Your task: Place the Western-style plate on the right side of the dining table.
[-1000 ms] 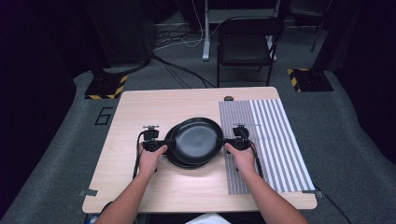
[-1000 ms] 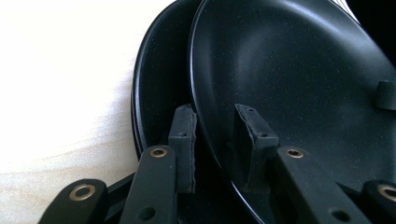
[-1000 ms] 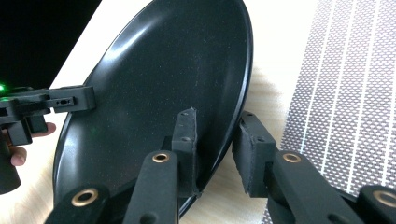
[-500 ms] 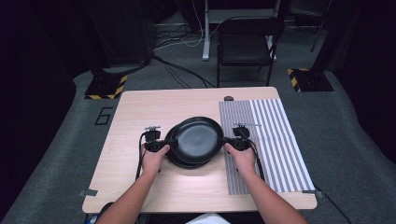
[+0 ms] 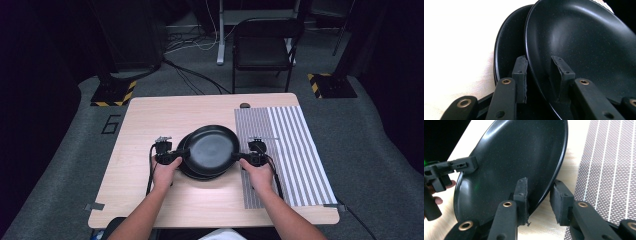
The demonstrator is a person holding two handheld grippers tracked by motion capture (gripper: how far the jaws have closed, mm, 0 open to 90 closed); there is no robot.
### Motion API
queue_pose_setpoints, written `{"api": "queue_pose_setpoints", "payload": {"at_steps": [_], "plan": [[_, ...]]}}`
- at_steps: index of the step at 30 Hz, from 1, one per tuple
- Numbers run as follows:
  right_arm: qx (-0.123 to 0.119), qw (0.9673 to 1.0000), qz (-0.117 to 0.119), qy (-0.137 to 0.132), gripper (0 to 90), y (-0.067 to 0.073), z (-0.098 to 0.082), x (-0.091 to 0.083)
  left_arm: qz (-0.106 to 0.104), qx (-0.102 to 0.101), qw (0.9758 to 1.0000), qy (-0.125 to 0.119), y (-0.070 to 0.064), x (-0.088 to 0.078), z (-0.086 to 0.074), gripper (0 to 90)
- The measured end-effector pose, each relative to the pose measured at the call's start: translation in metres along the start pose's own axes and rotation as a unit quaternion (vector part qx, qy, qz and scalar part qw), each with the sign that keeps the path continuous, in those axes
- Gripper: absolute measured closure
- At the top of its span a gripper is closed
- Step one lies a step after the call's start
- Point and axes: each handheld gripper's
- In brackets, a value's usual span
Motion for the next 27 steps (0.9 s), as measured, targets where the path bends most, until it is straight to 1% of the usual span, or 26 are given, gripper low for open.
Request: {"api": "queue_pose_setpoints", "payload": {"at_steps": [2, 4, 7, 9, 12, 14, 15, 17, 18, 20, 22, 25, 26, 27], "plan": [[0.012, 0.9999, 0.006, -0.008, 69.5, -0.002, -0.001, 0.001, -0.002, -0.001, 1.0000, 0.000, 0.000, 0.000, -0.001, 67.0], [0.017, 0.9997, 0.014, -0.011, 70.1, -0.004, -0.001, 0.001, -0.007, -0.004, 1.0000, -0.004, 0.001, 0.000, -0.001, 66.9], [0.021, 0.9994, 0.027, -0.006, 70.2, -0.007, 0.000, 0.002, -0.016, -0.008, 0.9998, -0.004, 0.003, 0.001, 0.000, 67.2], [0.024, 0.9991, 0.034, -0.004, 70.5, -0.009, 0.001, 0.003, -0.024, -0.022, 0.9995, -0.005, 0.004, 0.002, 0.000, 67.9], [0.026, 0.9989, 0.039, -0.006, 71.2, -0.010, 0.002, 0.004, -0.027, -0.033, 0.9991, -0.004, 0.005, 0.001, 0.001, 68.8], [0.035, 0.9984, 0.043, -0.008, 72.0, -0.012, 0.004, 0.006, -0.030, -0.041, 0.9987, -0.008, 0.006, 0.002, 0.001, 69.8], [0.037, 0.9983, 0.044, -0.008, 72.3, -0.012, 0.004, 0.007, -0.027, -0.042, 0.9987, -0.011, 0.005, 0.002, 0.001, 70.0], [0.038, 0.9986, 0.036, -0.005, 72.8, -0.011, 0.007, 0.008, -0.013, -0.035, 0.9992, -0.011, 0.003, 0.001, 0.001, 69.6], [0.039, 0.9985, 0.038, -0.006, 73.1, -0.012, 0.009, 0.010, -0.011, -0.033, 0.9993, -0.010, 0.003, 0.001, 0.001, 69.5], [0.050, 0.9977, 0.046, -0.004, 73.5, -0.014, 0.011, 0.011, -0.007, -0.035, 0.9993, -0.011, 0.003, 0.001, 0.001, 69.6], [0.050, 0.9975, 0.050, -0.006, 73.9, -0.016, 0.013, 0.013, -0.007, -0.037, 0.9992, -0.011, 0.003, 0.001, 0.002, 69.6], [0.059, 0.9968, 0.054, -0.003, 74.3, -0.017, 0.016, 0.014, -0.004, -0.035, 0.9993, -0.011, 0.002, 0.001, 0.002, 69.6], [0.056, 0.9971, 0.052, -0.005, 74.5, -0.017, 0.016, 0.015, -0.002, -0.035, 0.9993, -0.011, 0.002, 0.001, 0.003, 69.6], [0.059, 0.9969, 0.052, -0.005, 74.7, -0.017, 0.017, 0.015, 0.003, -0.031, 0.9995, -0.006, 0.001, 0.000, 0.003, 69.5]]}}
Point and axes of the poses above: each handheld gripper's, and its own axes: x roughly forward along the jaws, z roughly out of its top, y roughly to its left, and after that the axes turned 11 degrees about y, right-handed
